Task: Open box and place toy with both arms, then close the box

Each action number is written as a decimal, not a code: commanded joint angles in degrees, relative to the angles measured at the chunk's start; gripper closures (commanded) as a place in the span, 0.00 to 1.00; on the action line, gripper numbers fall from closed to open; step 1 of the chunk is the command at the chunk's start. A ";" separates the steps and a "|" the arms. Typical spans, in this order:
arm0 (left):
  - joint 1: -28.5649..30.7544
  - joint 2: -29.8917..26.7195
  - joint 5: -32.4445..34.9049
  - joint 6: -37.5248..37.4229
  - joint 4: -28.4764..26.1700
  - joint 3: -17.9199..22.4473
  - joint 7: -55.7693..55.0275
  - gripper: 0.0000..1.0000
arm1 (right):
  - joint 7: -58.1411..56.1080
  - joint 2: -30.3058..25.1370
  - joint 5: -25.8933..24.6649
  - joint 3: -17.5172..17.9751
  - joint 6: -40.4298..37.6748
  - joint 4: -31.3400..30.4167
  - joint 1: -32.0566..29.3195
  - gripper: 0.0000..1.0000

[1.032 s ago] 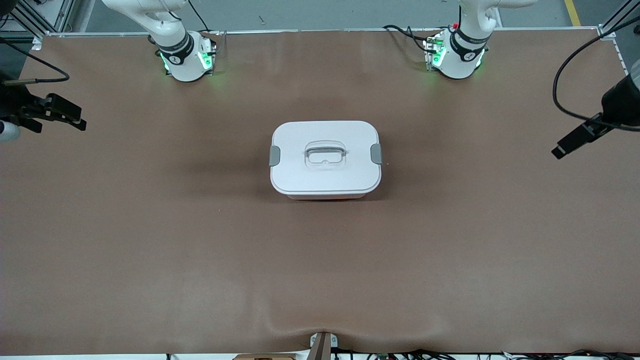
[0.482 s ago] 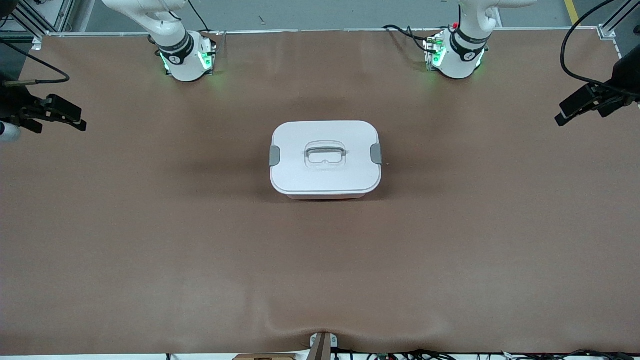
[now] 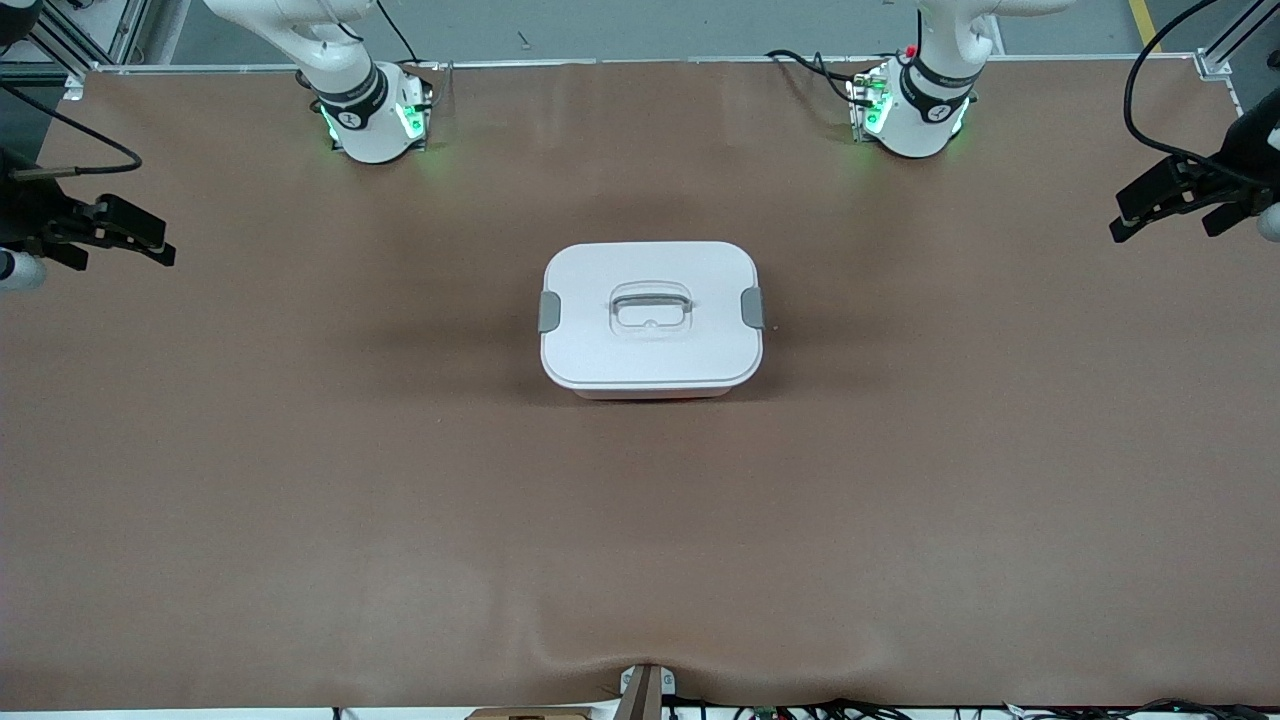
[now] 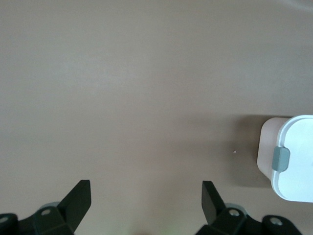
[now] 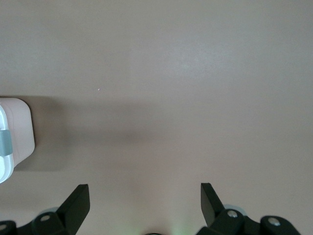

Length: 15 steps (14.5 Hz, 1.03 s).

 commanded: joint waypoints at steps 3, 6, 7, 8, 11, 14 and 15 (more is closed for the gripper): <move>0.28 -1.93 0.59 -0.61 -1.28 -0.41 0.36 0.00 | -0.15 0.12 0.07 0.11 -0.50 0.26 -0.53 0.00; 0.28 -1.67 0.59 -0.61 -1.37 -0.41 0.45 0.00 | -0.15 0.29 0.16 0.11 -0.41 0.26 -0.45 0.00; 0.19 -1.50 0.59 -0.61 -1.37 -0.41 0.36 0.00 | -0.15 0.55 0.07 0.11 -0.50 0.26 -0.18 0.00; 0.19 -1.41 0.59 -0.61 -1.37 -0.41 0.27 0.00 | -0.15 0.55 0.07 0.11 -0.50 0.26 -0.18 0.00; 0.28 -0.88 0.50 -0.61 -1.02 -0.32 0.97 0.00 | -0.15 0.64 0.16 0.11 -0.32 0.26 -0.36 0.00; 0.11 -0.18 0.59 -0.61 -0.14 -0.06 0.54 0.00 | -0.15 0.56 0.16 0.11 -0.50 0.26 -0.44 0.00; 0.02 -0.18 0.59 -0.61 -0.14 -0.06 0.45 0.00 | -0.15 0.55 0.16 0.11 -0.58 0.17 -0.53 0.00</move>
